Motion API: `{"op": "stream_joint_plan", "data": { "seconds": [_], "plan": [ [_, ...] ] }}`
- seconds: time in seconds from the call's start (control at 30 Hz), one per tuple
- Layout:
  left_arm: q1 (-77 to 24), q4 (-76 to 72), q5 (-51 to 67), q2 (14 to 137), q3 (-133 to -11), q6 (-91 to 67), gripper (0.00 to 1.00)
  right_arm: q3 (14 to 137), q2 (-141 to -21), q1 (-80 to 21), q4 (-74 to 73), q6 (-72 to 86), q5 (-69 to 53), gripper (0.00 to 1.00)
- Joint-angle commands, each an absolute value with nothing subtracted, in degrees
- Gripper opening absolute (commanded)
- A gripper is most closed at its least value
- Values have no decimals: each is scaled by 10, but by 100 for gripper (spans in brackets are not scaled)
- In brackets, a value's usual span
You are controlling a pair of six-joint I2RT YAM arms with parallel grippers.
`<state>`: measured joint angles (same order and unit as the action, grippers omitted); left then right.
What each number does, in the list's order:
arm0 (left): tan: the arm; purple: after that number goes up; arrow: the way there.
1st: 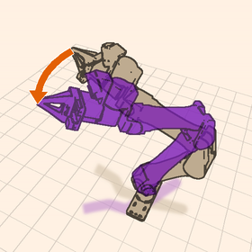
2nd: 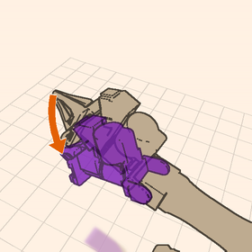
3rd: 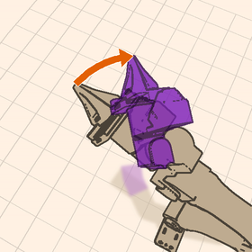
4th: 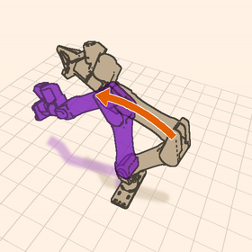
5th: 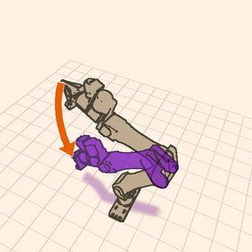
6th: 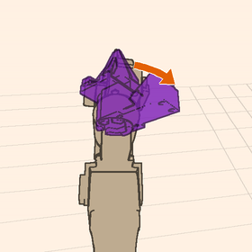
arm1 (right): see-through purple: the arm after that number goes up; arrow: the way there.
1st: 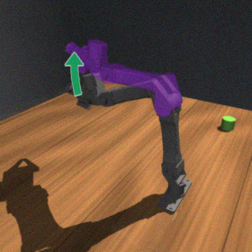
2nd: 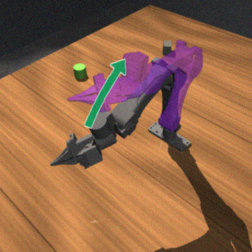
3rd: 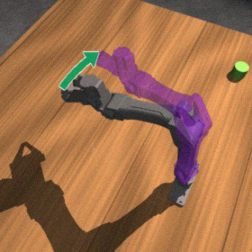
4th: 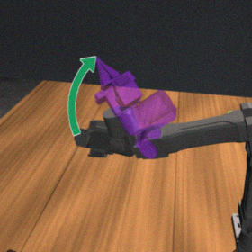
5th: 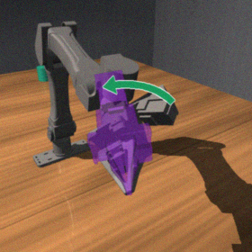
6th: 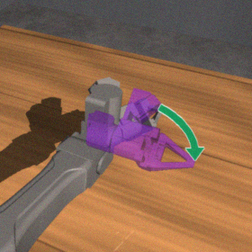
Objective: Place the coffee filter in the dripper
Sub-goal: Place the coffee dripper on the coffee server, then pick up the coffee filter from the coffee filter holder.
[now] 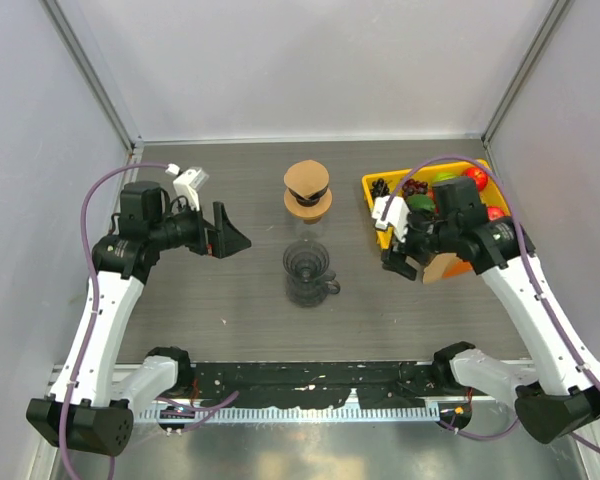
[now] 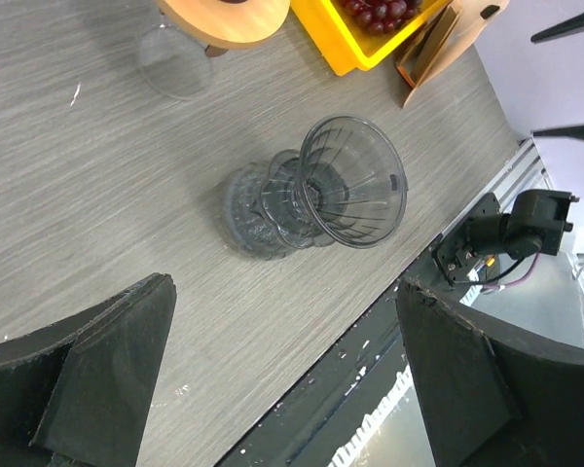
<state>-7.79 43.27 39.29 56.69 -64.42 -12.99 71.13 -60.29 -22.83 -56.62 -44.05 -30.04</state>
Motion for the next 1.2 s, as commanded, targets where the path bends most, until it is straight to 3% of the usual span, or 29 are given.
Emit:
{"op": "stream_joint_plan", "data": {
  "seconds": [0.0, 0.1, 0.17, 0.43, 0.9, 1.17],
  "plan": [
    [-76, 399, 436, 570, -666, -91, 100, 756, -609, -144, -737, -617, -214, 80],
    [-76, 399, 456, 577, -662, -96, 99, 782, -657, -57, -791, -718, -172, 76],
    [-76, 396, 464, 582, -658, -102, 100, 797, -690, -32, -821, -783, -161, 67],
    [-77, 390, 466, 602, -665, -128, 100, 673, -726, -49, -705, -1041, -102, 62],
    [-77, 434, 417, 554, -637, -122, 99, 643, -890, -69, -623, -1074, -47, 64],
    [-77, 456, 403, 558, -649, -113, 100, 625, -919, -76, -613, -1077, -46, 57]
  ]
}}
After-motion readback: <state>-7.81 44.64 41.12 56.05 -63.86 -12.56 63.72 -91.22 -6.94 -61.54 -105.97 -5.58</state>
